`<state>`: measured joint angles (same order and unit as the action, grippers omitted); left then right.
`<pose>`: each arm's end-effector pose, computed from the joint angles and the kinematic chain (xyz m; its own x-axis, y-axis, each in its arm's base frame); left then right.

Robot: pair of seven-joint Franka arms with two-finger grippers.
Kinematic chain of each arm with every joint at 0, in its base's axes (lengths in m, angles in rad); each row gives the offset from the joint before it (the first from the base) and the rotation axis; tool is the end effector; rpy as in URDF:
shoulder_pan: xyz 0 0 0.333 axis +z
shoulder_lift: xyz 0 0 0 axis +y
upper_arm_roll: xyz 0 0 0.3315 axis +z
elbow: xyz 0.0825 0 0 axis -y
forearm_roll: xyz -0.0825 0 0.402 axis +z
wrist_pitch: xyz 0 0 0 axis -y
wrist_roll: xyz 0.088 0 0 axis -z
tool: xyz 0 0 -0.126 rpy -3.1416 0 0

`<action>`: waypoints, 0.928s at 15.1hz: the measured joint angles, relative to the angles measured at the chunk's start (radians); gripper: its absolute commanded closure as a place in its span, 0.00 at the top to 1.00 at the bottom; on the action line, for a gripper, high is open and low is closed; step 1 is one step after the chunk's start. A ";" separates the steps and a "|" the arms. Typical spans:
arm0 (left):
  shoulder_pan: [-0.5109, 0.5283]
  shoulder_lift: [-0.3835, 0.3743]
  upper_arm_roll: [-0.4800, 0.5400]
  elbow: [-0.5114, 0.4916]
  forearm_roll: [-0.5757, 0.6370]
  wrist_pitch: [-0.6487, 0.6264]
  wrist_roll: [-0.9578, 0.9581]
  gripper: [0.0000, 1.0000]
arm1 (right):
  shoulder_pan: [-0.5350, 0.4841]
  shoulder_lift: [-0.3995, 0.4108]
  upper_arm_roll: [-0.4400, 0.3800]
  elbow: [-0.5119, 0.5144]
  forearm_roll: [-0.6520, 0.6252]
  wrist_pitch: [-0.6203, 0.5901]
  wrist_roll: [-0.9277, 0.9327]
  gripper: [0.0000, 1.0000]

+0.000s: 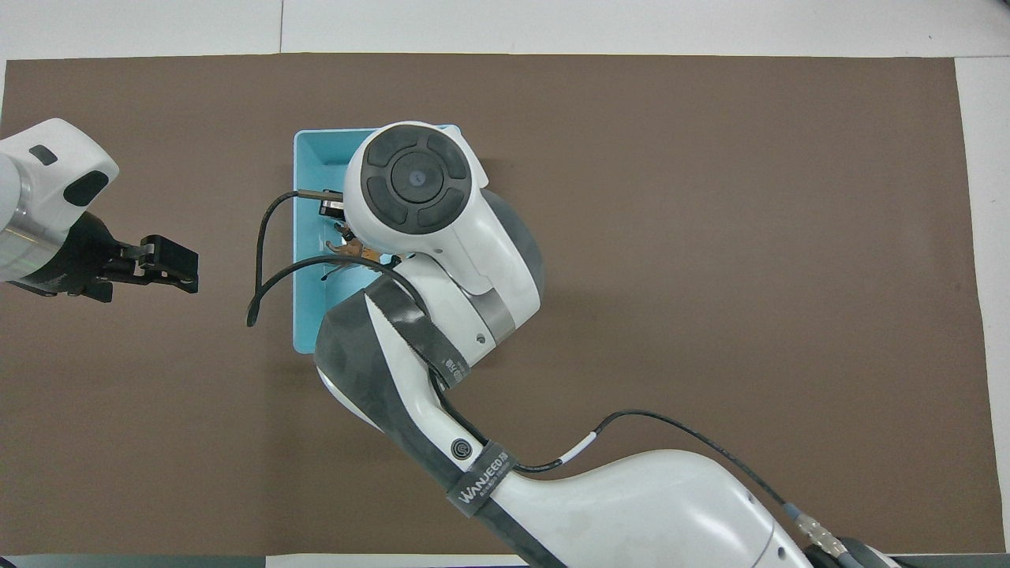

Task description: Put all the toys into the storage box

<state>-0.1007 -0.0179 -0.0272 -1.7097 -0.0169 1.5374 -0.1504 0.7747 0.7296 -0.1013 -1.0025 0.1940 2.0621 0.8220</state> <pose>0.5483 -0.0728 0.5613 0.9877 0.0235 -0.1545 0.0227 -0.9997 -0.0069 0.6111 0.5419 0.4535 0.9726 -0.1931 0.1293 -0.1433 -0.9362 -0.3210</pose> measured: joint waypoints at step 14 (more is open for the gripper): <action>0.003 -0.001 0.003 0.002 0.000 0.033 0.004 1.00 | -0.233 -0.329 -0.128 -0.043 -0.007 -0.352 -0.332 1.00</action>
<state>-0.0975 -0.0187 -0.0243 -1.7076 -0.0172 1.5702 -0.1466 0.5419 0.4006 -0.2293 -1.0457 0.1871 1.7106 0.4903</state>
